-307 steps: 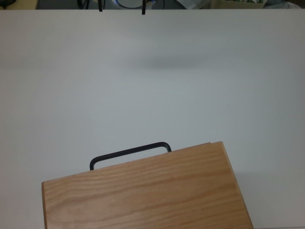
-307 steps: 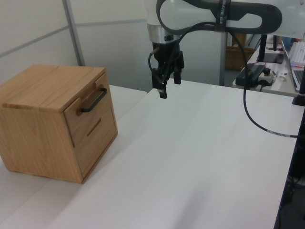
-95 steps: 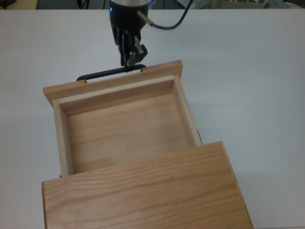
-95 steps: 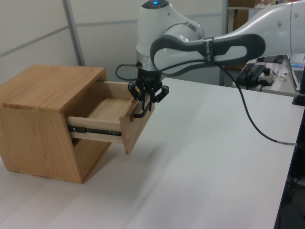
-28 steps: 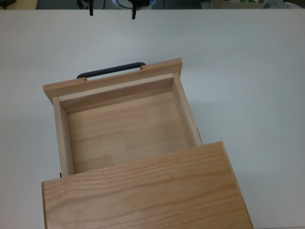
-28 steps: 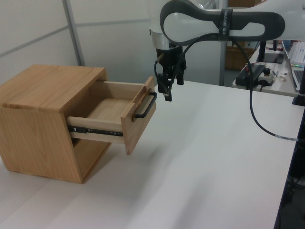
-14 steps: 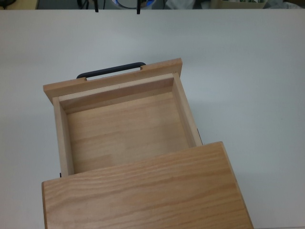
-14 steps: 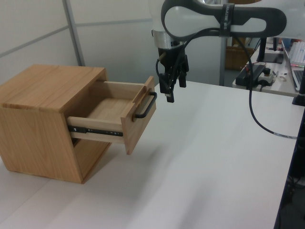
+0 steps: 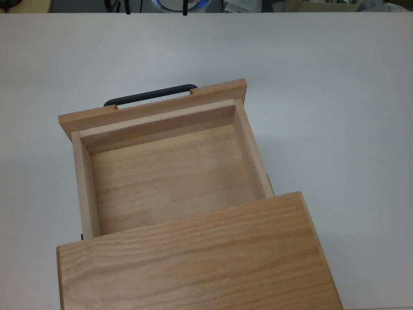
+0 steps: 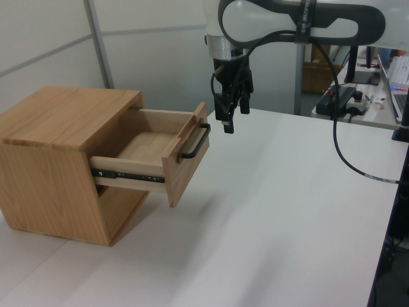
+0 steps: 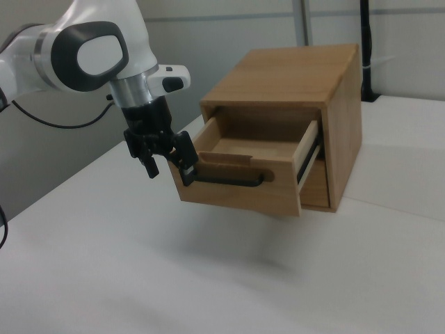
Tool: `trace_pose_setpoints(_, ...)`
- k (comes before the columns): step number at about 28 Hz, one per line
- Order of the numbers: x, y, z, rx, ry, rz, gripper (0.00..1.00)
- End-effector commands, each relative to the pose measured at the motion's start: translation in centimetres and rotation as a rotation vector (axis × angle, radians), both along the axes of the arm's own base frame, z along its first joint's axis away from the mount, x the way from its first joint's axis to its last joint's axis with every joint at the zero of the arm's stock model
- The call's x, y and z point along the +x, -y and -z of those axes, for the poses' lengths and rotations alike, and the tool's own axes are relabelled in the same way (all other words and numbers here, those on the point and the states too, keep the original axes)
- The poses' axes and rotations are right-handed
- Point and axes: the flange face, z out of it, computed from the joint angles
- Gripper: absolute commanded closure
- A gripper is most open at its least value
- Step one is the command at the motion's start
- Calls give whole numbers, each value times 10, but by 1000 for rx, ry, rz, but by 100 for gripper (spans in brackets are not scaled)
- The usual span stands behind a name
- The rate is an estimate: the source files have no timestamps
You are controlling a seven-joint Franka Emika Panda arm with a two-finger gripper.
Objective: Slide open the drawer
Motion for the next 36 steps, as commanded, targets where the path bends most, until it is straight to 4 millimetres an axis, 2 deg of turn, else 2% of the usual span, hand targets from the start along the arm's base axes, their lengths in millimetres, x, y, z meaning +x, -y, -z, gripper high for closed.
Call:
trace_pose_setpoints(1, -2, -4, -3, 22, -17, -26, 0)
trace_pose_setpoints(10, -1, -14, -2, 23, -16, -48, 0)
trace_pose_setpoints(14, 2, -25, 6, 26, -28, -70, 0)
trace_pose_setpoints(22, 11, -23, 20, 28, -50, -68, 0)
trace_pose_setpoints(30, 12, -22, 22, 25, -53, -69, 0)
trace_pose_setpoints(36, 21, -24, 20, 36, 5, -59, 0)
